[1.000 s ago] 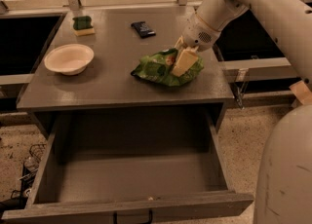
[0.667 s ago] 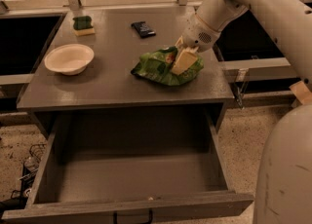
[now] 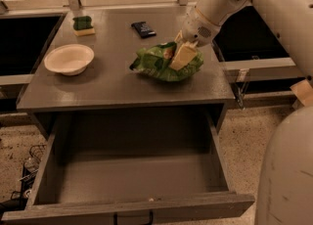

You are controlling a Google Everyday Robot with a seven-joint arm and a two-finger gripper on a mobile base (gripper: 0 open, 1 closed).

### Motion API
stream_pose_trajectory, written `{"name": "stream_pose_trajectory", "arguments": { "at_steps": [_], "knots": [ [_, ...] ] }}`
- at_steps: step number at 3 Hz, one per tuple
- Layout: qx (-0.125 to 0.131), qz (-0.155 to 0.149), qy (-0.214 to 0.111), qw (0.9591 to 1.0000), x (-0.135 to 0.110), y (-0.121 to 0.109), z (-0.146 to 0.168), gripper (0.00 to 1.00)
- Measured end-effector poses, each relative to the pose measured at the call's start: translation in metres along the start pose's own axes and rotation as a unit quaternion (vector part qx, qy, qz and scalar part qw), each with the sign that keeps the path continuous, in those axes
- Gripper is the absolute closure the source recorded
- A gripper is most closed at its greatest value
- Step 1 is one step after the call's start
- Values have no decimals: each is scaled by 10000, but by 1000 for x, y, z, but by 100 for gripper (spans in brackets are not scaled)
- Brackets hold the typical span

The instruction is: Place green rice chip bag into top drawer

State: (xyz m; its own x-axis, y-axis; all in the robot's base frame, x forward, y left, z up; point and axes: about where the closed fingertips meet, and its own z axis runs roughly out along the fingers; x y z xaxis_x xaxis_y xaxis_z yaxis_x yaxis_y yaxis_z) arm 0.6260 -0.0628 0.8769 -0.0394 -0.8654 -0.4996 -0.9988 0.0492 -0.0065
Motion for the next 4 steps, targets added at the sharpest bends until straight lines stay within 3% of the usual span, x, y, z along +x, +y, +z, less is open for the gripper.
{"name": "stream_pose_trajectory", "arguments": {
  "at_steps": [2,4],
  "knots": [
    [422,-409,-67,9982,-31,33,-49,100],
    [575,-815,-230,9947,-41,88,-72,100]
  ]
}}
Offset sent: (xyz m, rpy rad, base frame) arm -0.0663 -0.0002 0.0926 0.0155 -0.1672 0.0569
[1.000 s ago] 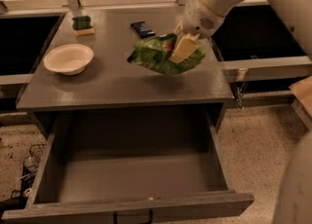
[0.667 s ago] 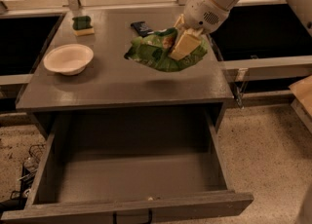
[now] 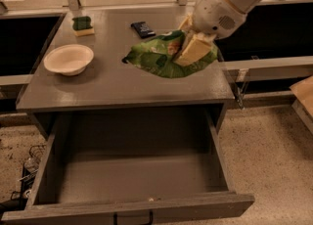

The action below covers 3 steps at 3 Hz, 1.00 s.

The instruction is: Place green rice chip bag into top drawer

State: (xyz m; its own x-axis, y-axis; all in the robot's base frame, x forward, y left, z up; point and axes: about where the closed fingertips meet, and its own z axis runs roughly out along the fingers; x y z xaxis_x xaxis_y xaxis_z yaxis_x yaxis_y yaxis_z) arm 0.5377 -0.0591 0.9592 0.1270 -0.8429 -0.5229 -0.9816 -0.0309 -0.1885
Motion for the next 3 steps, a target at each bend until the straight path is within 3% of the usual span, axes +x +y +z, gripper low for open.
{"name": "stream_pose_trajectory", "arguments": {
  "at_steps": [1,3],
  "knots": [
    [53,-95,-97,9999,6,38,-8,100],
    [-57,-58,-69,9999,33,76,7,100]
  ]
}}
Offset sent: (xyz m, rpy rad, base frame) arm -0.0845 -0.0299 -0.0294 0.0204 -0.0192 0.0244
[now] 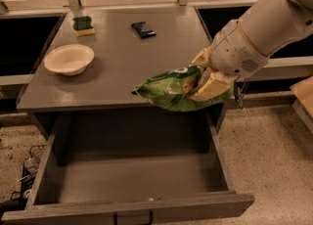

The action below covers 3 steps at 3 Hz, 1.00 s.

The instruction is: Place green rice chip bag into top drawer

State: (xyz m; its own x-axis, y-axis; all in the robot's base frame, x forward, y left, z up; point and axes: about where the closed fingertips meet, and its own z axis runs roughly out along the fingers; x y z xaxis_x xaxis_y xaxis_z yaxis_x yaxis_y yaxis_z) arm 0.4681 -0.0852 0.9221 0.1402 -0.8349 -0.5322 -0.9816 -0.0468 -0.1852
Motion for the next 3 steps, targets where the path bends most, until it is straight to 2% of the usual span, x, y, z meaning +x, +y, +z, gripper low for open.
{"name": "stream_pose_trajectory", "arguments": {
  "at_steps": [1,3],
  "knots": [
    [-191,280,6,9994,32,-3,25,100],
    [-157,402,-27,9991,37,-3,37,100]
  ]
}}
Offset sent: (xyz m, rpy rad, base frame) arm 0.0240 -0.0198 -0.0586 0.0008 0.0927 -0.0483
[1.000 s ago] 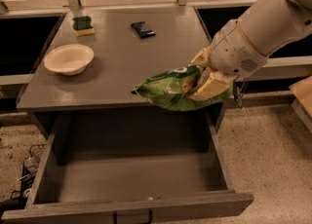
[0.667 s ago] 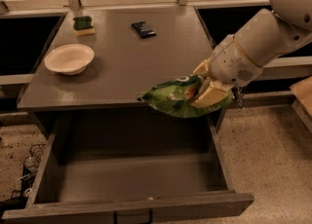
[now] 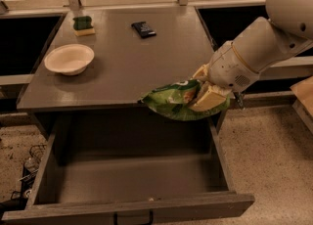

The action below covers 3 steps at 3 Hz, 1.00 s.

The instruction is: Place green rice chip bag into top drawer

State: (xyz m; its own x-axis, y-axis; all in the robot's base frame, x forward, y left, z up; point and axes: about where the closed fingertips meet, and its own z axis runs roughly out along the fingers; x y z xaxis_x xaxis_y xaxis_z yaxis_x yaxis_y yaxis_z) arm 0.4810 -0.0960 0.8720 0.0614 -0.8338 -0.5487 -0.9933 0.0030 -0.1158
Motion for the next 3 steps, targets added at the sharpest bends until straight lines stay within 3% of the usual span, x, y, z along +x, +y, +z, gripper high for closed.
{"name": "stream_pose_trajectory", "arguments": {
  "at_steps": [1,2,3],
  "knots": [
    [-18,261,8,9997,19,-2,23,100],
    [-70,366,7,9993,28,-3,33,100],
    [-235,321,-81,9992,27,11,37,100]
  ]
}}
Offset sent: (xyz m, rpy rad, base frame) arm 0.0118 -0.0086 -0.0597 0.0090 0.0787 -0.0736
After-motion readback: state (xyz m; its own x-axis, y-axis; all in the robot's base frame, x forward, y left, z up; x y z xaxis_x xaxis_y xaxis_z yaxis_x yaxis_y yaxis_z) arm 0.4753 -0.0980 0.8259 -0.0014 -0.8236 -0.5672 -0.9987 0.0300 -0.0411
